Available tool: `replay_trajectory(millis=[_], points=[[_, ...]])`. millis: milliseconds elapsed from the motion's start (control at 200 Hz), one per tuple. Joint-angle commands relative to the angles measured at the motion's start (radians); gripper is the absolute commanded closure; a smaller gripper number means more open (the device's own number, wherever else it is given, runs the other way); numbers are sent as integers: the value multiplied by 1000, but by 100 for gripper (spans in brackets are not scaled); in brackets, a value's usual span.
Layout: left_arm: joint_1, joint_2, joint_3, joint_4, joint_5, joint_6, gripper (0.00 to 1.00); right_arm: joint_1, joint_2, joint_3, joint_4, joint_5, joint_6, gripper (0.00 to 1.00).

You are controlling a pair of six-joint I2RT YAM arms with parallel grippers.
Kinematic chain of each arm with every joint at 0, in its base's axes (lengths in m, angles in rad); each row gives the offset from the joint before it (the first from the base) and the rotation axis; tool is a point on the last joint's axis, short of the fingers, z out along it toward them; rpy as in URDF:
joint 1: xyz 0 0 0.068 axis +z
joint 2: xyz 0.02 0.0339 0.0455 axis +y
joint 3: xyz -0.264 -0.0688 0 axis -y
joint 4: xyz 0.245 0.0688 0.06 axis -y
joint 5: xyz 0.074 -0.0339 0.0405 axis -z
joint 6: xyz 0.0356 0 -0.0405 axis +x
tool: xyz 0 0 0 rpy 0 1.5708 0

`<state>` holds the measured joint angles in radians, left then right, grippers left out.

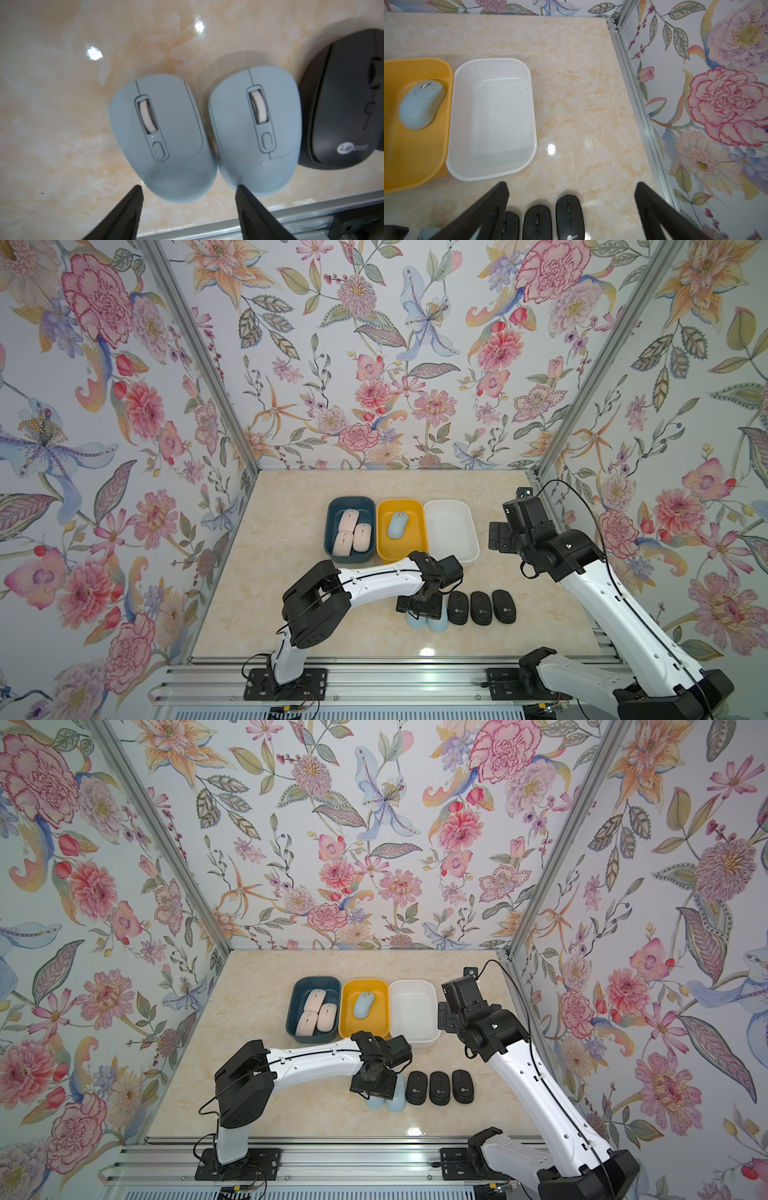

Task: Place the mice by color into the storage box
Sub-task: Pick up the mouse from the center of the board.

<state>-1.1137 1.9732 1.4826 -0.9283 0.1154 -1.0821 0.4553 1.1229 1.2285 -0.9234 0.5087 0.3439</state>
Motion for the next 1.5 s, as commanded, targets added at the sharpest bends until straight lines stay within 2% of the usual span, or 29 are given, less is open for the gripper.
replay_trajectory(millis=[0, 420, 820, 1150, 1260, 1495], points=[[30, 6, -25, 0, -33, -9, 26, 5, 14, -7, -10, -6, -6, 2], [92, -22, -74, 8, -32, 22, 26, 6, 54, 23, -1, -6, -12, 2], [124, 47, -58, 17, -25, 56, 28, 5, 60, 26, 6, 6, -22, 2], [122, 76, -61, 28, -14, 50, 35, 5, 66, 22, 17, 6, -22, 2], [120, 65, -68, 28, -9, 49, 43, 5, 63, 17, 18, 5, -22, 2], [117, -7, -101, 27, -6, 31, 53, 5, 57, 9, 19, 5, -21, 2]])
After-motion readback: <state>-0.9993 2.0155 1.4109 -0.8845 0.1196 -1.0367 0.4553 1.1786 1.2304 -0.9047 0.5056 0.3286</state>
